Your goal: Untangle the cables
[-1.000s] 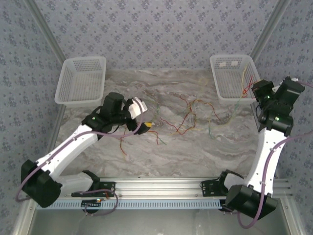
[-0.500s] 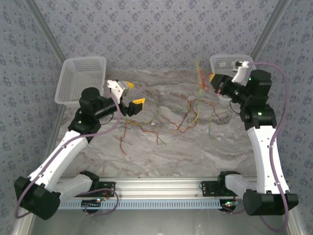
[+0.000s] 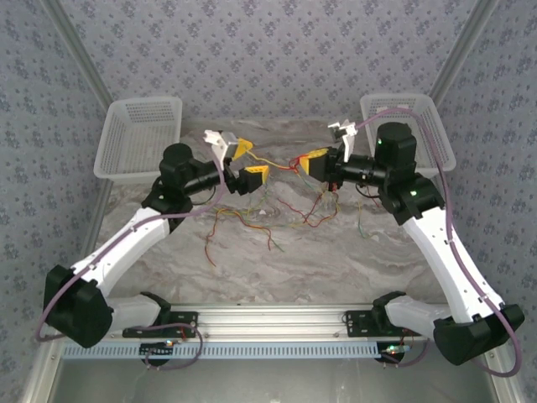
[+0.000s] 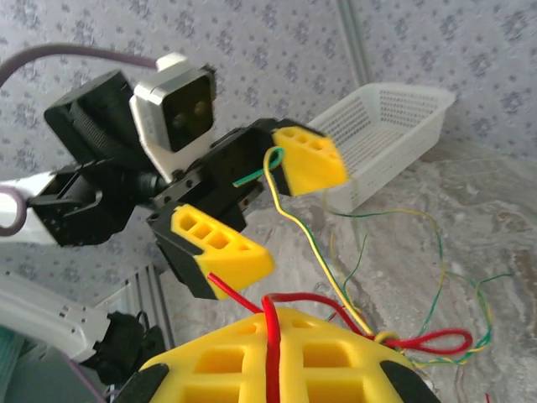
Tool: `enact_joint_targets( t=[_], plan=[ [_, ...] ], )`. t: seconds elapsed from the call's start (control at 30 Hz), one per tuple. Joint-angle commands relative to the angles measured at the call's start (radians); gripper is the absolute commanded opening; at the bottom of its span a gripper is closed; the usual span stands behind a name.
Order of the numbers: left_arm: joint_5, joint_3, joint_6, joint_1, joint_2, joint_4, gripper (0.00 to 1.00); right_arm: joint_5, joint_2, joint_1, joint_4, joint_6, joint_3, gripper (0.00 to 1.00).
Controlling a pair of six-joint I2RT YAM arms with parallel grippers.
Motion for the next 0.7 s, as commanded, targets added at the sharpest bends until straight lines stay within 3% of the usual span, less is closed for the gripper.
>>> enact_joint_targets(
  t=[0.0,0.17,0.33,0.4,0.43,0.53,0.6,0.67],
  plan=[
    [-0.014,0.033,-0.041,-0.001,0.037,0.107,0.91,-0.070,0.003,0.015,0.053,-0.025,-0.009,0.00],
    [-0.044,0.056,-0.053,-0.015,0.113,0.173,0.89,-0.104,0.022,0.038,0.067,-0.012,-0.016,0.00],
    [-0.062,0.067,-0.058,-0.019,0.165,0.213,0.76,-0.114,0.030,0.045,0.078,0.003,-0.021,0.00],
    [-0.046,0.070,-0.059,-0.019,0.175,0.221,0.63,-0.101,0.028,0.045,0.071,-0.003,-0.022,0.00],
    [-0.045,0.068,-0.066,-0.020,0.176,0.232,0.61,-0.079,0.026,0.045,0.065,-0.007,-0.021,0.00],
    [-0.047,0.064,-0.075,-0.024,0.172,0.238,0.18,-0.039,0.024,0.045,0.061,-0.012,-0.025,0.00],
    [-0.063,0.063,-0.073,-0.026,0.164,0.226,0.10,0.009,0.025,0.045,0.061,-0.012,-0.025,0.00],
    [-0.079,0.060,-0.076,-0.027,0.153,0.213,0.09,0.046,0.024,0.042,0.060,-0.010,-0.025,0.00]
  ],
)
